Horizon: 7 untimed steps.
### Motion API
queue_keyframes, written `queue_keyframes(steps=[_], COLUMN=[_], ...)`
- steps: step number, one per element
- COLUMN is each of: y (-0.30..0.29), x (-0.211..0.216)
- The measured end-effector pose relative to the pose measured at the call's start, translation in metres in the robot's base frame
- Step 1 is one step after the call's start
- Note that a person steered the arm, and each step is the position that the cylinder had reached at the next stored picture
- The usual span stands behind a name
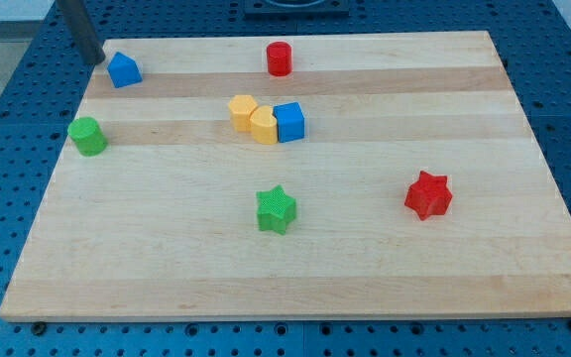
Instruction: Push the blue triangle a bit right
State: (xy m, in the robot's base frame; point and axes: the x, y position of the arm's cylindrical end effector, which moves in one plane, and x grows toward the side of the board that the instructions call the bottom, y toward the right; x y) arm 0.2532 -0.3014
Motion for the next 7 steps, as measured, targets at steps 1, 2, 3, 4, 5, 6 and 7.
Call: queue_keyframes(steps=[1,2,3,4,5,6,7], y=[0.033,0.067,0.07,0.057,0.055,0.075,0.082], x=[0.027,0.028,0.017,0.003,0.002,0.037,0.042])
